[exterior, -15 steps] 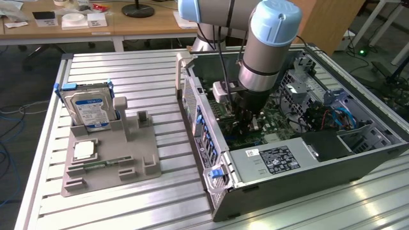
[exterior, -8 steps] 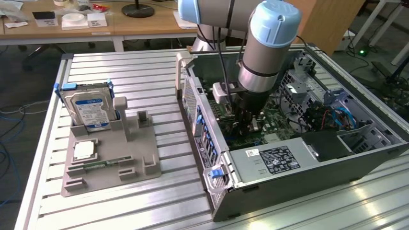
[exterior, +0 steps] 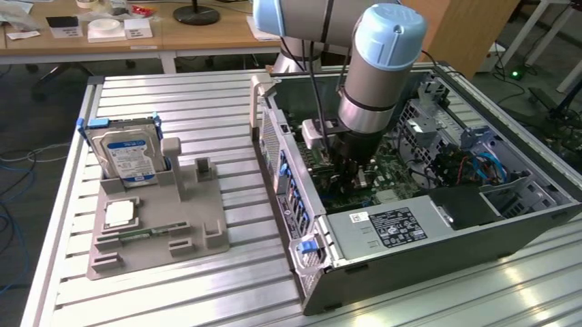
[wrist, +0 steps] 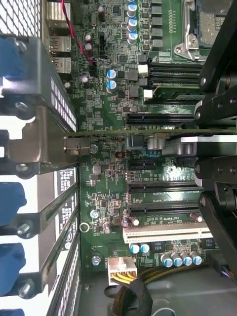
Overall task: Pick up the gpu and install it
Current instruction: 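Insert the gpu into the slot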
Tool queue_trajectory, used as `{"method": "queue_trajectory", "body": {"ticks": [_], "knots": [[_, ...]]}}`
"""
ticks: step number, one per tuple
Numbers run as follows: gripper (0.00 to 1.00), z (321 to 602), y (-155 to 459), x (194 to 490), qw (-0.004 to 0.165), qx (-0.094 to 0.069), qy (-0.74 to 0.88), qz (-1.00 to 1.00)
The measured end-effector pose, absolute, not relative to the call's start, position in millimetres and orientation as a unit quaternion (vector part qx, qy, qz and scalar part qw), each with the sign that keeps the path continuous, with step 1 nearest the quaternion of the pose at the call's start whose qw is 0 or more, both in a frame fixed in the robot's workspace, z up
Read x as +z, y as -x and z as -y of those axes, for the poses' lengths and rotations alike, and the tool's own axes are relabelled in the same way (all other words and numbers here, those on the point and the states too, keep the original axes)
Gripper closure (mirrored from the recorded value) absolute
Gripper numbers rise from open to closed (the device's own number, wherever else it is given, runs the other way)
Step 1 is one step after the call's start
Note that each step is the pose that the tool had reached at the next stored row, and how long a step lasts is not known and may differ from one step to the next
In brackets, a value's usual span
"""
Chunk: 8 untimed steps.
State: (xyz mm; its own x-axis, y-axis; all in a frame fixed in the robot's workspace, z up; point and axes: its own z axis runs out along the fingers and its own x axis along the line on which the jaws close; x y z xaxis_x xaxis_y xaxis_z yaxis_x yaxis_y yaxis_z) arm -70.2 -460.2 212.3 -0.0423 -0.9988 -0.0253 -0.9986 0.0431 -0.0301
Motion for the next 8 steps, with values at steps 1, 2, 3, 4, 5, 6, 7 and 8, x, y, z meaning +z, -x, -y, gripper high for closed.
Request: {"method": "queue_trajectory", "body": {"ticks": [1, 2, 3, 4, 5, 6, 7, 8], "knots": [[0.72, 460.3, 70.4, 211.3, 0.019, -0.002, 0.692, -0.722], [0.72, 460.4, 70.5, 210.6, 0.019, -0.002, 0.692, -0.722], [0.72, 460.3, 70.6, 210.0, 0.020, -0.002, 0.692, -0.722], [0.72, 460.1, 70.6, 209.7, 0.020, -0.002, 0.692, -0.722], [0.72, 460.1, 70.6, 209.7, 0.020, -0.002, 0.692, -0.722], [0.72, 460.1, 70.6, 209.7, 0.020, -0.002, 0.692, -0.722], [0.72, 460.1, 70.6, 209.8, 0.020, -0.002, 0.692, -0.722], [0.72, 460.1, 70.7, 209.8, 0.020, -0.002, 0.692, -0.722]]}}
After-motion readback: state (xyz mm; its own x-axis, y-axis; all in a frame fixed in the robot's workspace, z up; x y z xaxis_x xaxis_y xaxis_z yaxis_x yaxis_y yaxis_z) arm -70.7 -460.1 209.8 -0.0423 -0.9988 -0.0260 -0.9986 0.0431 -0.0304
